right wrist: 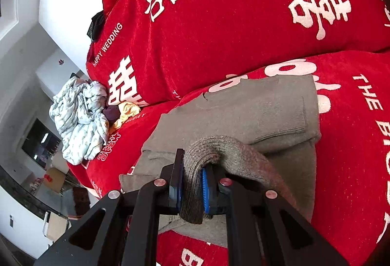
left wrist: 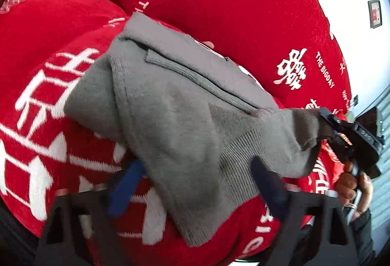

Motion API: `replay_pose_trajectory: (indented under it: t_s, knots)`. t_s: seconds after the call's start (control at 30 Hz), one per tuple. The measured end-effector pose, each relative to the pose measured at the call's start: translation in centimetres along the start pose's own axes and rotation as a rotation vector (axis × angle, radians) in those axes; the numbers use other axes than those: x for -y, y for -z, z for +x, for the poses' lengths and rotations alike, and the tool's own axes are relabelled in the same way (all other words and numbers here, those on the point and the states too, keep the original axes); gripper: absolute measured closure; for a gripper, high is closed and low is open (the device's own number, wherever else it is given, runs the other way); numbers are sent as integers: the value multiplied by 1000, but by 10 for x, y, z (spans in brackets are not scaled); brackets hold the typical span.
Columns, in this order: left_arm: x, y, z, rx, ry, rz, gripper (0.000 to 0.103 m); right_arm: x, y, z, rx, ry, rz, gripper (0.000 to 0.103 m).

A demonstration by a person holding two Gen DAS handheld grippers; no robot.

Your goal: Fold small clothes

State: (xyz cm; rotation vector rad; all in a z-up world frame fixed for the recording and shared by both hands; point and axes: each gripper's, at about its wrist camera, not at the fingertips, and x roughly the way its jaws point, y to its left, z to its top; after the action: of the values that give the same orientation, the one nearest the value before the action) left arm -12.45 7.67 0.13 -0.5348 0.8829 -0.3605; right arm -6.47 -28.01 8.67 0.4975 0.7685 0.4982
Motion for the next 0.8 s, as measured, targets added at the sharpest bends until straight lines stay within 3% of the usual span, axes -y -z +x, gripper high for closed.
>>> replay_pose_trajectory:
  t_s: [0.03, 0.07, 0.17, 0.33, 0.5, 0.8]
  knots:
    - [2, -3, 1, -21, 15, 4, 77, 0, 0, 0, 0, 0, 0, 90]
    - [1, -4, 1, -54, 38, 5, 83, 0, 0, -1, 1, 0, 0, 90]
    - [8, -3, -8, -34, 19, 27, 87, 2, 0, -2, 2, 1, 0, 90]
    - [19, -16, -42, 55, 57, 47, 87, 4, -1, -8, 15, 5, 7, 90]
    - [30, -60, -62, 147, 60, 58, 87, 8, -10, -14, 45, -14, 36, 90]
    - [53, -139, -51, 188, 17, 118, 87, 14, -42, -20, 111, -11, 83, 90]
